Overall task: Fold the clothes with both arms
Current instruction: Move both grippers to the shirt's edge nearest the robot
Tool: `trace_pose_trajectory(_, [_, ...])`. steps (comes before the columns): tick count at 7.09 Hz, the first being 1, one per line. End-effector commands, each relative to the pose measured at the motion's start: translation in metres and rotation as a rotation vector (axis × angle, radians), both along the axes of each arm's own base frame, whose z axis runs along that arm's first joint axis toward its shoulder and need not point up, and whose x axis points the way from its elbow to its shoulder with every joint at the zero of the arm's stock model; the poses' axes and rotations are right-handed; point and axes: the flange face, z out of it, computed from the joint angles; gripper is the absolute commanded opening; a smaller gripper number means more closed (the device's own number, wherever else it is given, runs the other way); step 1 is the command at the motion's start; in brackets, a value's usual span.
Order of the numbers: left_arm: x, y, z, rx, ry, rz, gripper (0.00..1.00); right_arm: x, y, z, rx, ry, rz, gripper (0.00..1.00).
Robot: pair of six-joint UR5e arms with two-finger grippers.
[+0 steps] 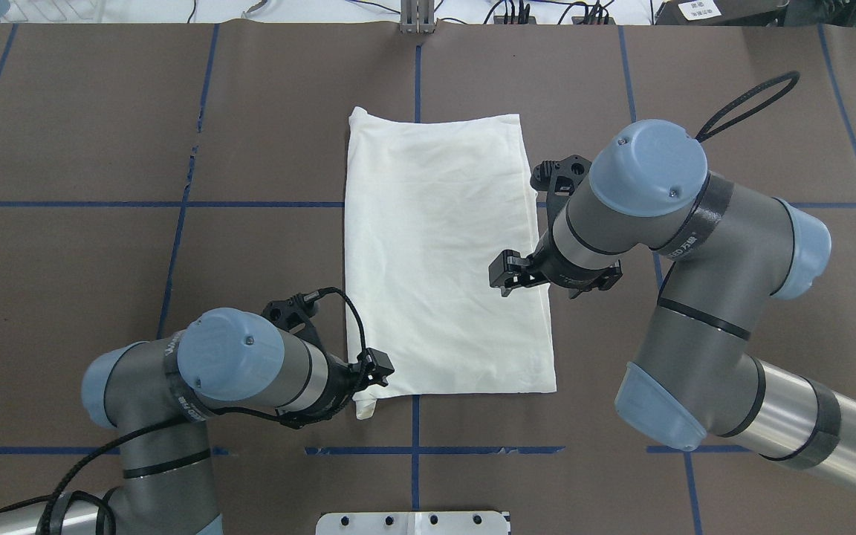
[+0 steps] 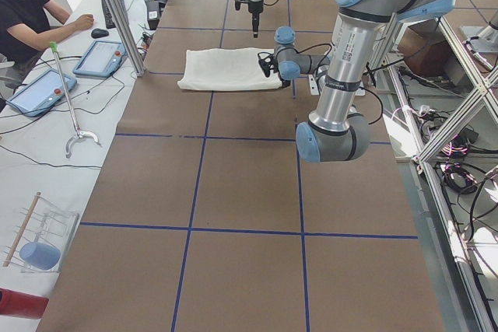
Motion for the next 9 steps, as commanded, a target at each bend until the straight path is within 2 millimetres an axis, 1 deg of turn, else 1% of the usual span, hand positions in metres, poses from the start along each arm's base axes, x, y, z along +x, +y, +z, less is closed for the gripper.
trace_pose_trajectory(1, [0.026,0.003,-0.001,0.007,-0.025,-0.035,0.95,0.001,0.001,-0.004,0.007,-0.005,0.005,1.00])
trace_pose_trajectory(2, [0.025,0.001,-0.002,0.004,-0.025,-0.040,0.87,0.001,0.000,-0.003,0.007,-0.003,0.006,1.00])
trace_pose_trajectory(4, [0.018,-0.012,0.004,0.007,-0.036,-0.061,0.83,0.002,-0.001,-0.004,0.008,-0.004,0.009,1.00])
trace_pose_trajectory(5, [0.017,-0.015,0.005,0.008,-0.038,-0.065,0.79,0.003,-0.002,-0.004,0.008,-0.004,0.010,1.00])
trace_pose_trajectory(6, [0.018,-0.015,0.007,0.007,-0.042,-0.065,0.74,0.004,-0.002,-0.003,0.007,-0.003,0.012,1.00])
trace_pose_trajectory(7, [0.019,-0.015,0.005,0.004,-0.039,-0.064,0.67,0.004,-0.002,-0.003,0.007,-0.003,0.012,1.00])
trace_pose_trajectory(8, [0.019,-0.014,0.005,0.006,-0.039,-0.061,0.64,0.005,-0.004,-0.003,0.007,-0.003,0.015,1.00])
trace_pose_trajectory(9, [0.019,-0.013,0.007,0.005,-0.043,-0.060,0.63,0.005,-0.004,-0.002,0.005,-0.002,0.017,1.00])
